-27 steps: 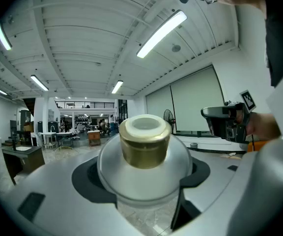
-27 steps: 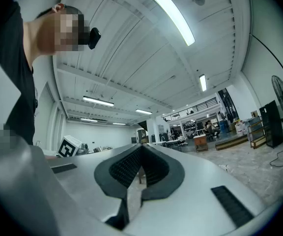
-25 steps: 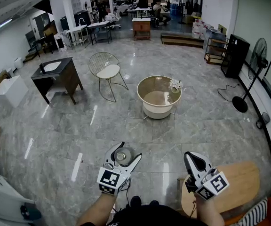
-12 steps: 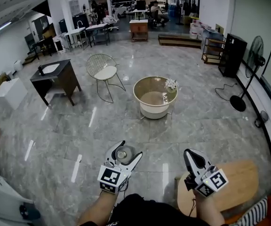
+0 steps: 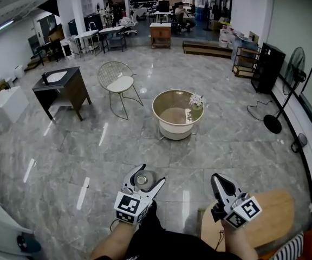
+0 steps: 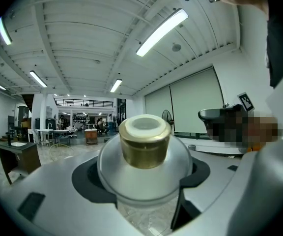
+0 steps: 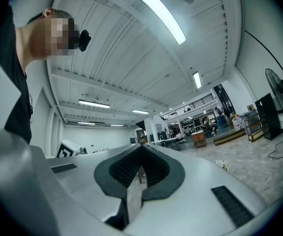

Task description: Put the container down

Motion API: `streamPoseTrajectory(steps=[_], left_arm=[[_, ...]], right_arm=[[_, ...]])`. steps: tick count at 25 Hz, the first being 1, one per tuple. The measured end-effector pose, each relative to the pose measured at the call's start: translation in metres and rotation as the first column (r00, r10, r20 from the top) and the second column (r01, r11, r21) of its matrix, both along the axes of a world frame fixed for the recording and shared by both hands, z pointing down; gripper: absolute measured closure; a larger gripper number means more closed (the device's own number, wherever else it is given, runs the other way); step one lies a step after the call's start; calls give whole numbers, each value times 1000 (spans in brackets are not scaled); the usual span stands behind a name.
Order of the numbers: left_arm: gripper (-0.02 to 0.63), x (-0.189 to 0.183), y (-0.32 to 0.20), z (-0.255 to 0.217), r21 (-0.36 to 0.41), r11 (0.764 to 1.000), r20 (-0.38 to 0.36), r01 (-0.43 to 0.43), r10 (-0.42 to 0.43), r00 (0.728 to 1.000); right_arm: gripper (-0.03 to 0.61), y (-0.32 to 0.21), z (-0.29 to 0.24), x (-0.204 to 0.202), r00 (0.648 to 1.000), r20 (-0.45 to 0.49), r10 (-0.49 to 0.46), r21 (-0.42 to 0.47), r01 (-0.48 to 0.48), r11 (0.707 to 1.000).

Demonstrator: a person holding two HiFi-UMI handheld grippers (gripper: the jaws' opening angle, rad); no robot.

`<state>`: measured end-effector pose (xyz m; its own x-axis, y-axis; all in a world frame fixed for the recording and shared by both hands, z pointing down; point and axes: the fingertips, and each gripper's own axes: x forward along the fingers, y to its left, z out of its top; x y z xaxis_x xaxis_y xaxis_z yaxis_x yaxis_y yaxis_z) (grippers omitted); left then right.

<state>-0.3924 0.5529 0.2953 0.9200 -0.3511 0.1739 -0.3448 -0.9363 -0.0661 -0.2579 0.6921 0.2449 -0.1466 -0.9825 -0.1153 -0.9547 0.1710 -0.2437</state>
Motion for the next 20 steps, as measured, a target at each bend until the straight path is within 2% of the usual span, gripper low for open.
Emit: streamPoseTrajectory(steps=[7, 15, 20], left_arm=[[268, 23, -76, 16, -14, 1000, -9, -6, 5, 1000], [268, 39, -212, 6, 3, 1000, -10, -21, 21, 1000], [268, 36, -293, 4, 17, 1000, -6, -16, 16, 1000]], right_arm=[[565, -73, 9, 25, 1000, 1, 19, -29, -19, 999], [565, -207, 13, 33, 1000, -5, 8, -68, -8, 998], [565, -287, 7, 30, 1000, 1, 2, -38, -2, 999]])
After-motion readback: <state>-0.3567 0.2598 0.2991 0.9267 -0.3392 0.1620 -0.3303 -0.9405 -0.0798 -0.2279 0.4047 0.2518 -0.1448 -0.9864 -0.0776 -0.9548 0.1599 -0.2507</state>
